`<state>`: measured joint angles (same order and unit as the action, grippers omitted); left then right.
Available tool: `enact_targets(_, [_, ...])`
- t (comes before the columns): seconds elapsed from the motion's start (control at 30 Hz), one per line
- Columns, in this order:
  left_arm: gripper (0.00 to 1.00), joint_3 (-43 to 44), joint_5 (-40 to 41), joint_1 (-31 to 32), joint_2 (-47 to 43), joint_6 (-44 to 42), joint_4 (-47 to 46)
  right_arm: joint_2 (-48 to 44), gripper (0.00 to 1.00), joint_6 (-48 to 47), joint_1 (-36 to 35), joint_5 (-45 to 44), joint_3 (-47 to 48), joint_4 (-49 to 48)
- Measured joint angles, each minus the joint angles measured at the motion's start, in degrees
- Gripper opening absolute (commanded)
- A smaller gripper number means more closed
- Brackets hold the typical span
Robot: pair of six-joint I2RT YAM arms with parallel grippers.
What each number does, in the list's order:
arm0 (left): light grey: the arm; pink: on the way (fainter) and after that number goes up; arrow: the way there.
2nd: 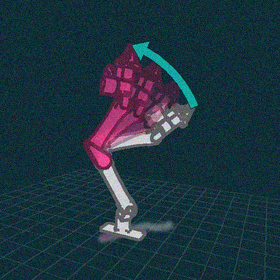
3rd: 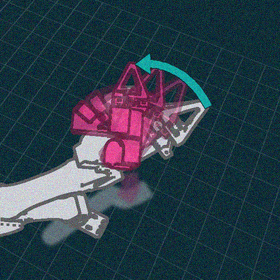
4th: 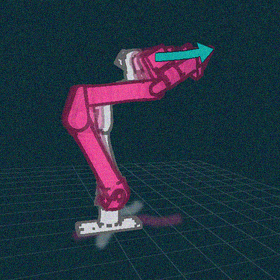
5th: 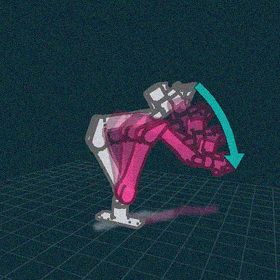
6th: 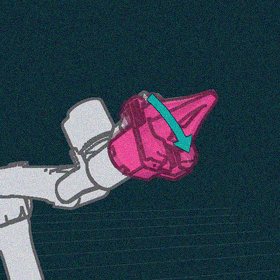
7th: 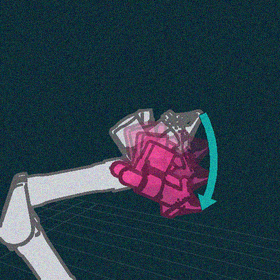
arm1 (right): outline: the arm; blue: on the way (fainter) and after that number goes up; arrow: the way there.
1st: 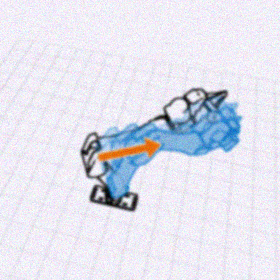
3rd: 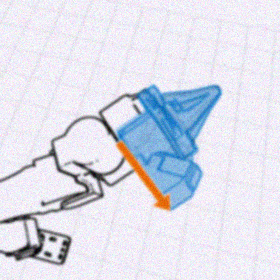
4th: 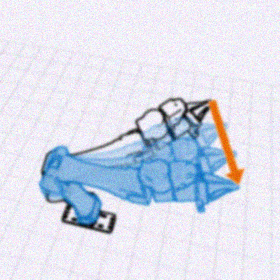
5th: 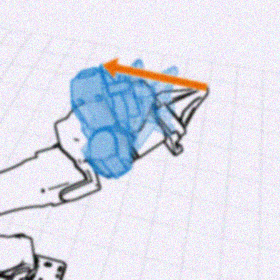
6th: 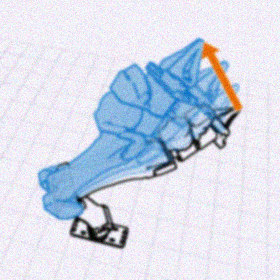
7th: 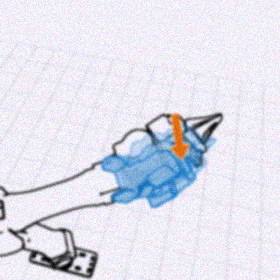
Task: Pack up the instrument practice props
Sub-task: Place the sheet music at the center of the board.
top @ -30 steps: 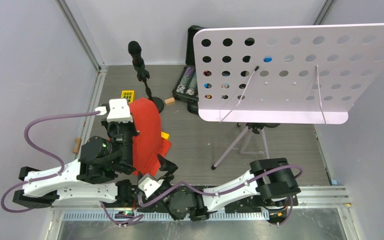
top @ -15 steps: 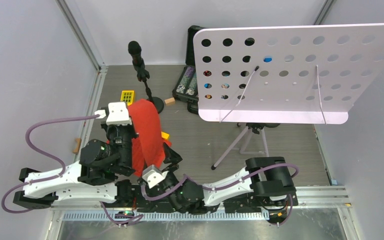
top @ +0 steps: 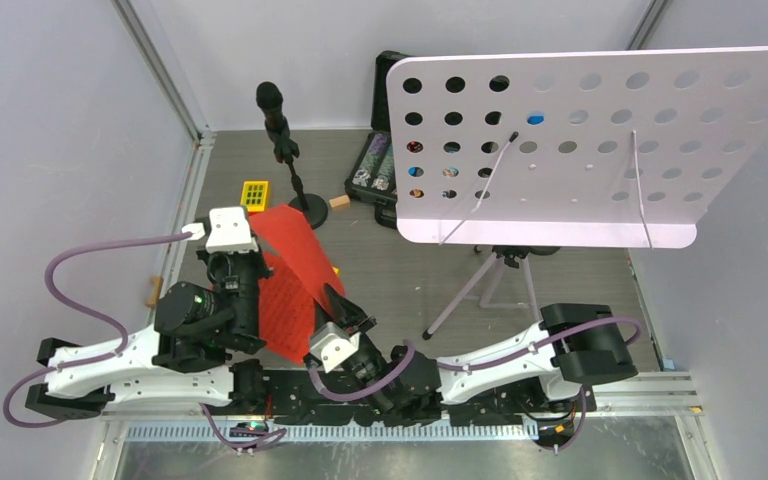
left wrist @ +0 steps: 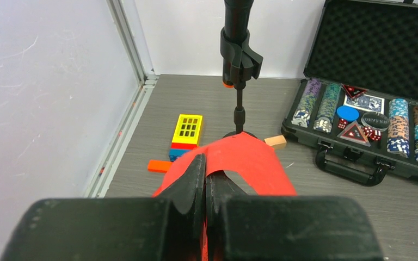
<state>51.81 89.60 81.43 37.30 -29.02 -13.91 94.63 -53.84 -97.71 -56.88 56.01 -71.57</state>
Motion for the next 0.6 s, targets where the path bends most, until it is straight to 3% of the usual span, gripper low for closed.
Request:
enact_targets(0.07, [0.02, -0.4, 0.0, 0.0, -0.2, 0.0, -0.1, -0.9, 0.14, 1.1, 0.0, 0.7, -0.5, 1.9])
enact_targets(0.13, [0.12, -0.9, 0.0, 0.0, -0.6, 0.0, -0.1, -1.5, 0.12, 1.6, 0.0, 0.9, -0.7, 3.4])
enact_targets(0.3, [0.62, -1.6, 0.0, 0.0, -2.1, -0.2, -0.3, -3.9, 0.09, 3.4, 0.0, 1.6, -1.1, 8.8])
enact_targets(0.43, [0.97, -1.7, 0.0, 1.6, -4.9, 0.4, 1.1, -10.0, 0.07, 8.1, 0.0, 2.3, -1.2, 20.2])
enact_targets(0.5, [1.0, -0.4, -0.6, 3.1, -6.5, 3.9, 6.6, -14.1, 0.05, 12.2, 0.4, 3.3, -0.4, 28.5])
enact_targets(0.6, [1.0, 5.7, -8.4, 4.3, -7.6, 14.1, 22.8, -19.6, 0.04, 18.8, 1.2, 6.0, 3.5, 42.3])
